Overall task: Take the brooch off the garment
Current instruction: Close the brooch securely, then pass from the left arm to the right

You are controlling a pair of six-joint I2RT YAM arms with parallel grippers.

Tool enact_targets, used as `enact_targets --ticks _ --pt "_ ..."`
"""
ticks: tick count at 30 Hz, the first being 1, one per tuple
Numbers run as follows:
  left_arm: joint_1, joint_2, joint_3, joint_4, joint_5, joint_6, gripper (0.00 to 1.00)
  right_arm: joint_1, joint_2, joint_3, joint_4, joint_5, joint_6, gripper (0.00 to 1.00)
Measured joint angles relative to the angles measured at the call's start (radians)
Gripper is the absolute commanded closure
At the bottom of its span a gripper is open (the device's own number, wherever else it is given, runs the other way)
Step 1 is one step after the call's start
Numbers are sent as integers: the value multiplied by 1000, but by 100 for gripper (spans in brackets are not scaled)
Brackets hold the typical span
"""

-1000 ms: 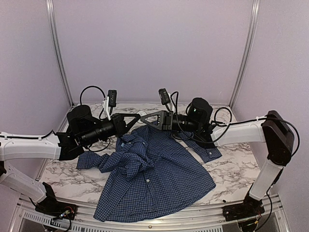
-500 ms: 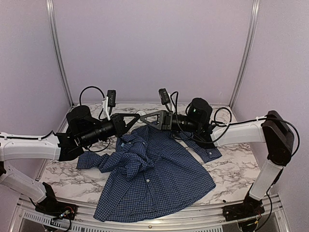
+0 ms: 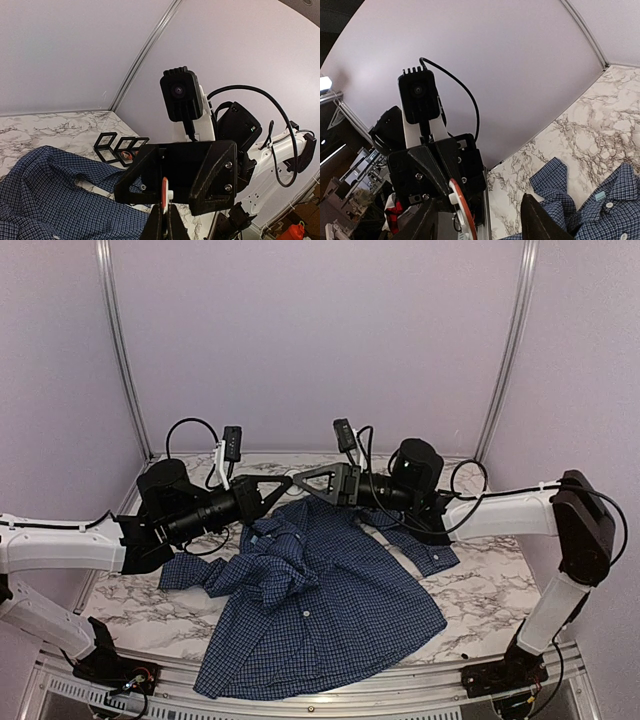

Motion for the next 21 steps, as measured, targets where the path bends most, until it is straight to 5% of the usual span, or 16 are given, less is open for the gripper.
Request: enact_targets --ticks 13,21 --pt "67 -27 -6 1 33 34 100 0 -75 1 -121 51 -66 26" --pt "78 -112 -7 -51 34 255 100 -7 -133 1 -175 99 -81 24"
